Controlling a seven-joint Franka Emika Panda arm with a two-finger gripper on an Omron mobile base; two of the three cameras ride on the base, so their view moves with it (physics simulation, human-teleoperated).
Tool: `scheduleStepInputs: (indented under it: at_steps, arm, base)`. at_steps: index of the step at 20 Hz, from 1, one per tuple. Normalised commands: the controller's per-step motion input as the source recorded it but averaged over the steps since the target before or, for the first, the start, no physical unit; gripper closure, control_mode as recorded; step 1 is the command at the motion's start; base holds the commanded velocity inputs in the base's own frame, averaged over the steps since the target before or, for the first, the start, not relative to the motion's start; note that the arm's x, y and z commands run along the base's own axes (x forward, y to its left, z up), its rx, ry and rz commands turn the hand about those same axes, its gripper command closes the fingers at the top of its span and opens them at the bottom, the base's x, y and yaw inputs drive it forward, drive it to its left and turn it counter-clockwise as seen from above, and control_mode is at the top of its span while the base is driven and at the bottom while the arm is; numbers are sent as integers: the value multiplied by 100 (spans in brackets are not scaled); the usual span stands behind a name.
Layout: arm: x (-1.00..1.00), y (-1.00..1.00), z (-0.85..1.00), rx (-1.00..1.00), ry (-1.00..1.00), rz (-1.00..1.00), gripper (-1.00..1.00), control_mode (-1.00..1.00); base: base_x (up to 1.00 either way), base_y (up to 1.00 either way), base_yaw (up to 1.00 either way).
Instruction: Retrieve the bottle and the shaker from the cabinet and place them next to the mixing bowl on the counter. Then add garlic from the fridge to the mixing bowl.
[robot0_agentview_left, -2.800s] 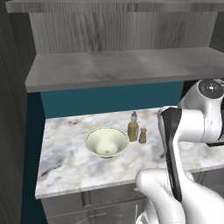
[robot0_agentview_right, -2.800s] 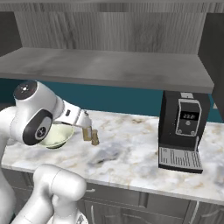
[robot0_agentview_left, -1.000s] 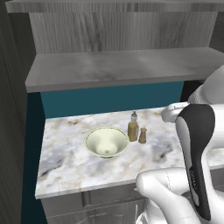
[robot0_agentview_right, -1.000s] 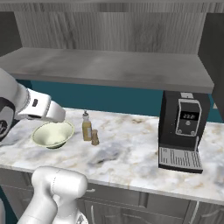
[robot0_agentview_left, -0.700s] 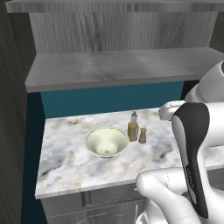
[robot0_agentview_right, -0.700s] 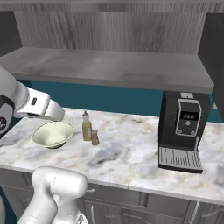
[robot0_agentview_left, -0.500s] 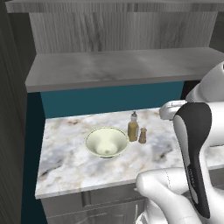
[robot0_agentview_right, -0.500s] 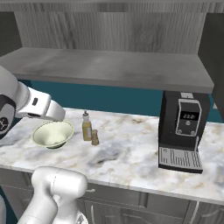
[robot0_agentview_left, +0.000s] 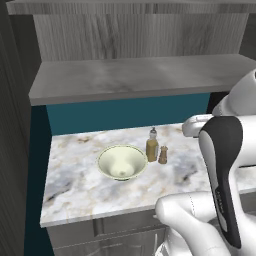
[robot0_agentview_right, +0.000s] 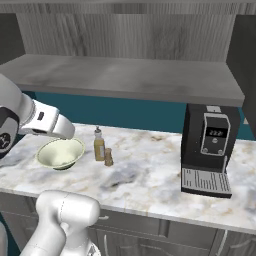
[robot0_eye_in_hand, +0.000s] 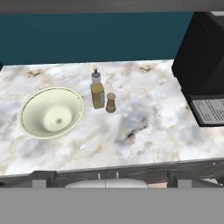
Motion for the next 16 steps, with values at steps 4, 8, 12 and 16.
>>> scheduleStepInputs:
  at_steps: [4,8,12,16]
  arm:
    - [0,0,0,0,0,0,-100,100]
    - [0,0,0,0,0,0,-100,100]
    - [0,0,0,0,0,0,-100,100]
    - [0,0,0,0,0,0,-100,100]
  base:
    - [-36,-1,0]
    - [-97,-6,-4]
    - [-94,-7,-28]
    - [-56,-2,-75]
